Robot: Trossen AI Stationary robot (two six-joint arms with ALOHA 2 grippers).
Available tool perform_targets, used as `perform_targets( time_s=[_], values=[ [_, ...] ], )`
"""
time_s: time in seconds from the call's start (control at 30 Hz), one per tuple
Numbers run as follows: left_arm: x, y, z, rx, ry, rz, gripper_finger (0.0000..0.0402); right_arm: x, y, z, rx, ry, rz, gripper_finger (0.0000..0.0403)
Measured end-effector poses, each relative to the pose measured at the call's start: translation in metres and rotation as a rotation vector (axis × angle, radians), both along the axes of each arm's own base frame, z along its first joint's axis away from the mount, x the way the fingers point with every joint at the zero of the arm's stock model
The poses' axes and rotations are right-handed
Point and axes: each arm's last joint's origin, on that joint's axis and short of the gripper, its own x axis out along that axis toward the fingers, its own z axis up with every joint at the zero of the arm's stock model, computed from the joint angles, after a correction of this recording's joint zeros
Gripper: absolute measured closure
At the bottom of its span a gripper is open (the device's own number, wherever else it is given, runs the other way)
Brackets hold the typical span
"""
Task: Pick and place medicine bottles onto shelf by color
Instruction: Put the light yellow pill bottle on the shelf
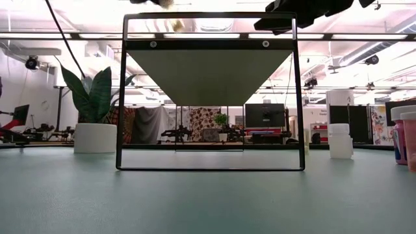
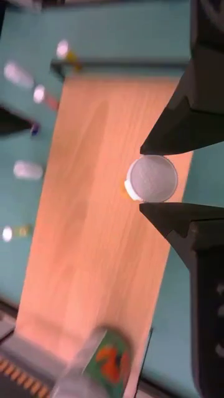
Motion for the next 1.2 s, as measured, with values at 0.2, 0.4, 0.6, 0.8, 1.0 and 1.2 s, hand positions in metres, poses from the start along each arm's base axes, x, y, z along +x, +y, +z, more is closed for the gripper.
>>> perform_targets(
  time_s=[0.2,0.4,0.6,0.8,1.0,1.2],
  values=[
    [0.027,0.04,-0.023,0.001,0.09,0.029,0.0304,0.0,0.0,0.0,0.014,0.006,-0.007,0.0394],
    [0.047,0.069,-0.047,-0.017,0.201,0.06,0.0304,-0.001,0.0,-0.001,0.023,0.019,-0.012,0.0394],
    [0.052,0.074,-0.056,-0.008,0.24,0.04,0.0304,-0.001,0.0,-0.002,0.026,0.023,-0.014,0.0394],
    [0.052,0.074,-0.055,-0.004,0.24,0.034,0.0296,-0.001,0.0,-0.002,0.027,0.023,-0.014,0.0394],
    [0.052,0.073,-0.055,0.001,0.24,0.015,0.0253,-0.001,0.0,-0.002,0.033,0.023,-0.017,0.0394],
    [0.052,0.073,-0.054,0.009,0.238,0.007,0.0214,-0.001,0.0,-0.002,0.046,0.025,-0.023,0.0394]
  ],
)
